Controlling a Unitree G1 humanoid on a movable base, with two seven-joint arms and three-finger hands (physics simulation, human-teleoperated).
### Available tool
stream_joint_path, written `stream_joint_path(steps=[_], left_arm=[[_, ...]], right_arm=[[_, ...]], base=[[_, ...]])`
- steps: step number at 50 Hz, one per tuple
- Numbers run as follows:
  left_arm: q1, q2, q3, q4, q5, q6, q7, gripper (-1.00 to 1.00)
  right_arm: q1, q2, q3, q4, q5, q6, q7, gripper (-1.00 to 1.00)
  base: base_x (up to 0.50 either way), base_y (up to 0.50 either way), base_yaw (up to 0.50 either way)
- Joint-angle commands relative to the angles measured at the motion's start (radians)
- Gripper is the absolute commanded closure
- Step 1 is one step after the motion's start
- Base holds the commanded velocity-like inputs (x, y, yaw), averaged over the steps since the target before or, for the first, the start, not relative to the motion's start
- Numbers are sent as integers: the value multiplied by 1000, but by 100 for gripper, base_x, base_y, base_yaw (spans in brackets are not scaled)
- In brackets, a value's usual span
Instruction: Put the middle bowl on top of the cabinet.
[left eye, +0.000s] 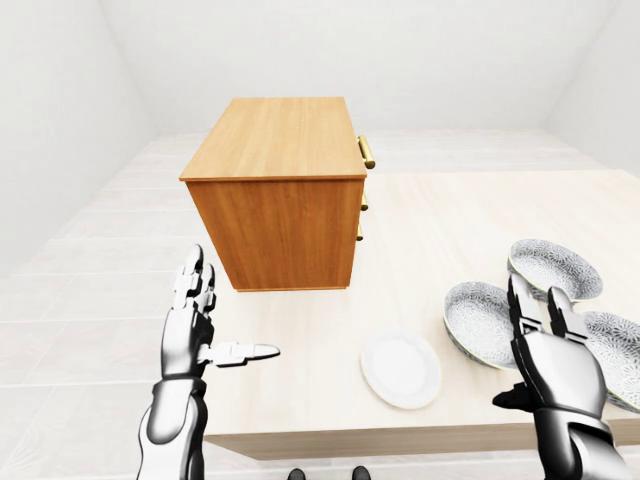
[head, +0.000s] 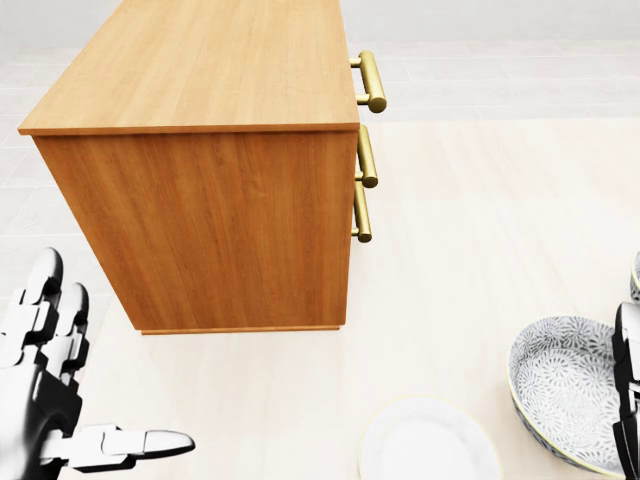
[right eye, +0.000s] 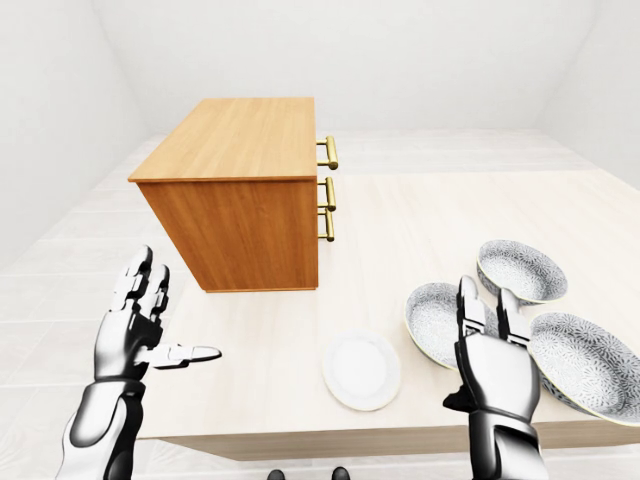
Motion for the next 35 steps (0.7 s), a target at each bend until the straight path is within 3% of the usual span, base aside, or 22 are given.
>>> stream_joint_path(steps=[1, 5, 9, 26, 35], left_arm=[[10, -3, -3, 3, 2, -12, -4, -100], [8, -3, -7, 19, 8, -20, -3, -100], [12, -1, -4, -10, 4, 1, -4, -100], [15, -4, -14, -5, 16, -11, -1, -100], [18, -6, -9, -9, 8, -14, -1, -100]], right_arm=[[19, 28, -32, 12, -36, 0, -30, -100], [14, 29, -27, 45, -54, 0, -56, -100], [-4, 21, -23, 80, -62, 0, -67, -100], [-39, -24, 35, 226, -73, 0, -151, -100], [-33, -36, 56, 210, -60, 0, -145, -100]], base=[[0, 0, 0], [0, 0, 0], [0, 0, 0], [0, 0, 0], [0, 0, 0]])
